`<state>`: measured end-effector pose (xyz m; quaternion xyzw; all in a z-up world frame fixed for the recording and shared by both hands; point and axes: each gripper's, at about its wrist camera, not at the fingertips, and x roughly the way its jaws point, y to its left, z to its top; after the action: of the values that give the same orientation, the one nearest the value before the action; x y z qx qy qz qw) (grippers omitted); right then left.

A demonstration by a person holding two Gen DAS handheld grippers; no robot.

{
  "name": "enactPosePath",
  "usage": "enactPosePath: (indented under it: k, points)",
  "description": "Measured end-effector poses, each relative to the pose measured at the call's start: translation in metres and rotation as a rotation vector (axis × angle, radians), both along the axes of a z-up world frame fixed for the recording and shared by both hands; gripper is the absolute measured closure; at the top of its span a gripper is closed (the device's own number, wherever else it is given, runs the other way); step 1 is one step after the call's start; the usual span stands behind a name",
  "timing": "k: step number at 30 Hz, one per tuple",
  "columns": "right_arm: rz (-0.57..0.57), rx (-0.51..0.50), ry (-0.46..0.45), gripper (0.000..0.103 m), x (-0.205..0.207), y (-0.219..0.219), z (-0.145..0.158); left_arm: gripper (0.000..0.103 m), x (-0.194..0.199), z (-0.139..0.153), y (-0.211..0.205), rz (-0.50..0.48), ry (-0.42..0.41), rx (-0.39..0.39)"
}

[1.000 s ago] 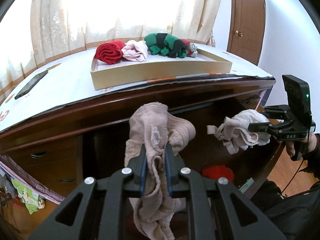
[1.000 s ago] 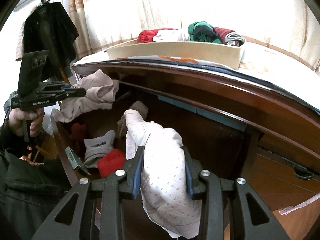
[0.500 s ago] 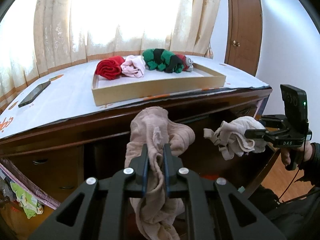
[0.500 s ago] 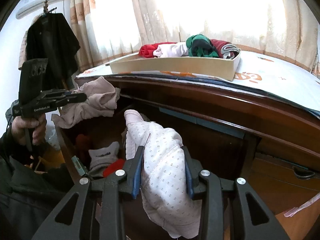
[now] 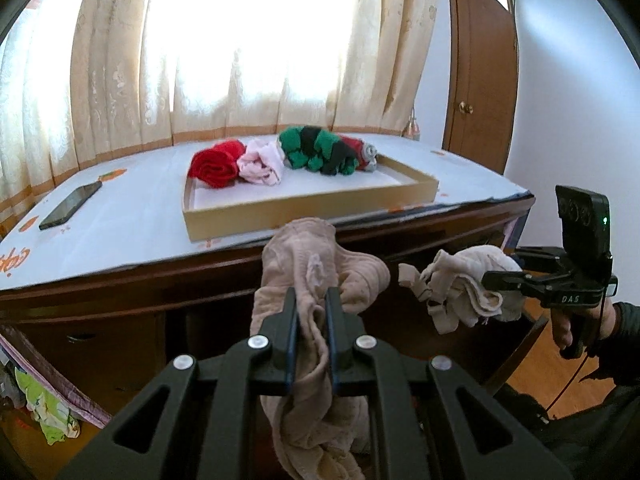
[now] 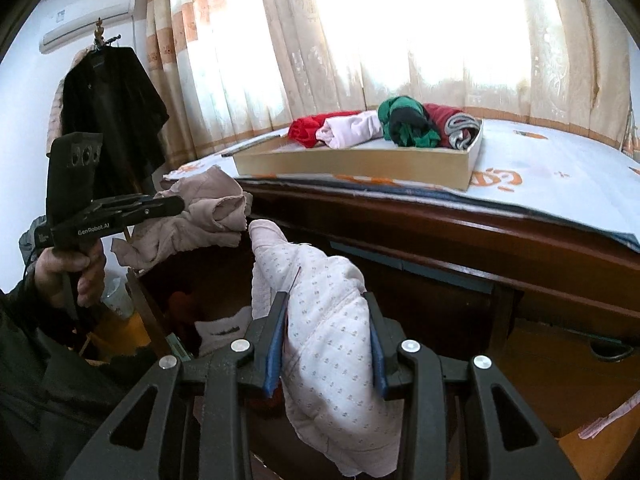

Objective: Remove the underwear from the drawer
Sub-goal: 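Carry the beige underwear with the left tool over the tray while the right tool carries the dotted garment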

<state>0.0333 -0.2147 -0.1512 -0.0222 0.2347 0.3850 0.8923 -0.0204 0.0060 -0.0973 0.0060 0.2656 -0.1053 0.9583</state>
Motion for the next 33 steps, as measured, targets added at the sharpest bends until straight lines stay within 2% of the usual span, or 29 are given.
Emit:
enactPosePath:
  k: [10, 21, 33]
  points:
    - [0.001, 0.051, -0.043, 0.066, -0.006, -0.002, 0.02, 0.094, -0.005, 0.019, -0.001, -0.003, -0.075, -0.013]
    - [-0.013, 0.086, -0.058, 0.066, -0.003, -0.005, 0.037, 0.094, 0.006, 0.033, -0.005, -0.014, -0.111, -0.006]
    - [-0.032, 0.075, -0.14, 0.066, 0.008, 0.001, 0.085, 0.094, 0.036, 0.061, -0.008, -0.027, -0.151, -0.008]
